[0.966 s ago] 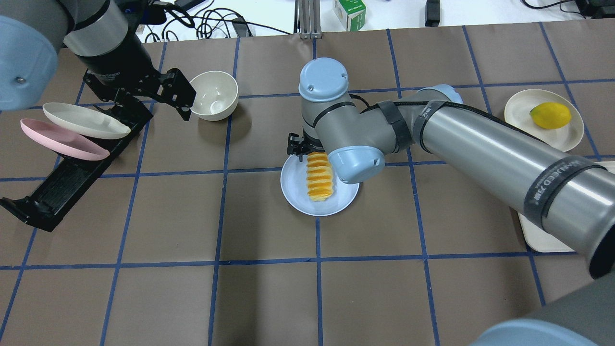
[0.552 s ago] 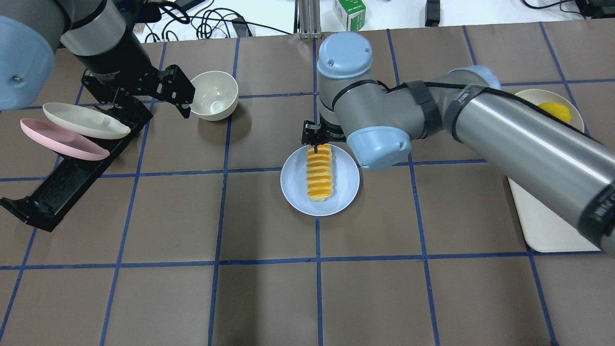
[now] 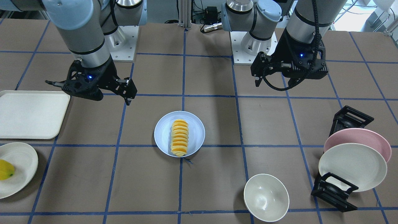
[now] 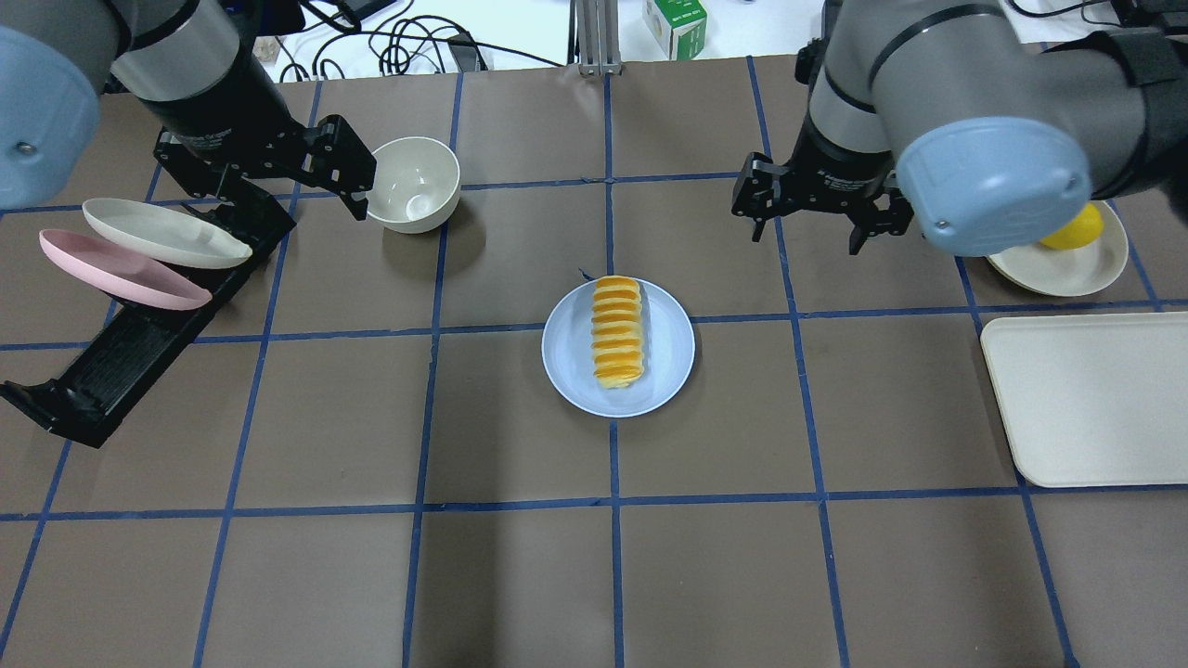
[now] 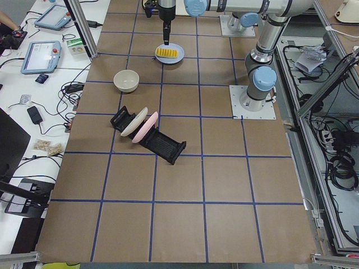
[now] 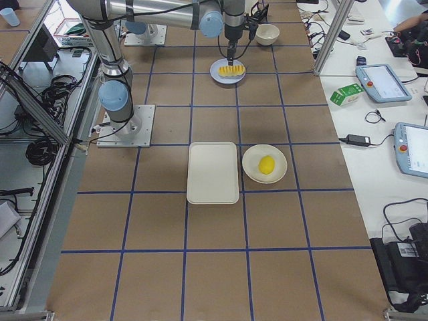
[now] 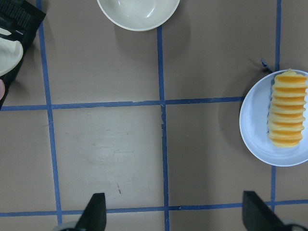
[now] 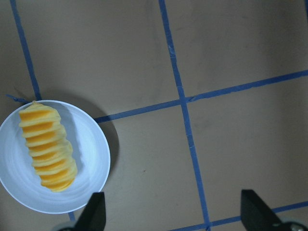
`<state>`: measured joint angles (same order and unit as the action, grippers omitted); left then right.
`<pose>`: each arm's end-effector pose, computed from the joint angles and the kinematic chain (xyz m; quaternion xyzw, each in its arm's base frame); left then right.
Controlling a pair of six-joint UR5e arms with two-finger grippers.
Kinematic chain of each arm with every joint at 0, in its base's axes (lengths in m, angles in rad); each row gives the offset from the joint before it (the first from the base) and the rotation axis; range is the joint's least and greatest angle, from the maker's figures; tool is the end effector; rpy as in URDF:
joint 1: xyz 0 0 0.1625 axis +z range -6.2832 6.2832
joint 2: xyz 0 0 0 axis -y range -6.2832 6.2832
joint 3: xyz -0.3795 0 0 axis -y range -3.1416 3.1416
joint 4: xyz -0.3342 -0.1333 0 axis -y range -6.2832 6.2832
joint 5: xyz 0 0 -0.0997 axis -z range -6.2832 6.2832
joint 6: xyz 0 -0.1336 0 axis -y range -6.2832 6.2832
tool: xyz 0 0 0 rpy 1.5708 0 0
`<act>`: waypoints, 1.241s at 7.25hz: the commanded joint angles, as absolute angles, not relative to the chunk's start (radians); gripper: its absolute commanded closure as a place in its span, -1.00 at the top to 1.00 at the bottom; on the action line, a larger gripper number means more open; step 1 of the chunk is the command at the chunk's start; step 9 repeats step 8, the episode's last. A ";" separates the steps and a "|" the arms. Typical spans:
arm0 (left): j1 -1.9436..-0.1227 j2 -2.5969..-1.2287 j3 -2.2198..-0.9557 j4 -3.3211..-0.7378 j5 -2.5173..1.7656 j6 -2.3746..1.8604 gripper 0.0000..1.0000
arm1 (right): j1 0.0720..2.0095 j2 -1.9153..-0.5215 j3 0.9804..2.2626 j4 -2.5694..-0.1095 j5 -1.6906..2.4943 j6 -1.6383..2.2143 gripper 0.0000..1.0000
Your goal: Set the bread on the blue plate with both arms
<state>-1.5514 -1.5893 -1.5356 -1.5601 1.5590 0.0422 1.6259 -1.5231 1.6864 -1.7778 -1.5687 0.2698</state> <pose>-0.1262 -0.4470 0.4167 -0.0115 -0.9998 0.0139 0.0055 0.1583 -0.4452 0.3581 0.1071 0.9940 -0.0214 0.0046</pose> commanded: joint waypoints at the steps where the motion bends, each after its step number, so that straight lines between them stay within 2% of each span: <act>1: -1.552 -1.591 -1.529 -1.565 1.565 0.037 1.00 | 1.556 -1.597 1.686 -1.732 -1.566 0.160 1.00; 3: -1.552 -1.585 -1.531 -1.572 1.568 0.035 1.00 | 1.555 -1.638 1.690 -1.649 -1.565 0.158 1.00; 9: -1.552 -1.597 -1.529 -1.578 1.562 0.035 1.00 | 1.559 -1.644 1.689 -1.643 -1.574 0.143 1.00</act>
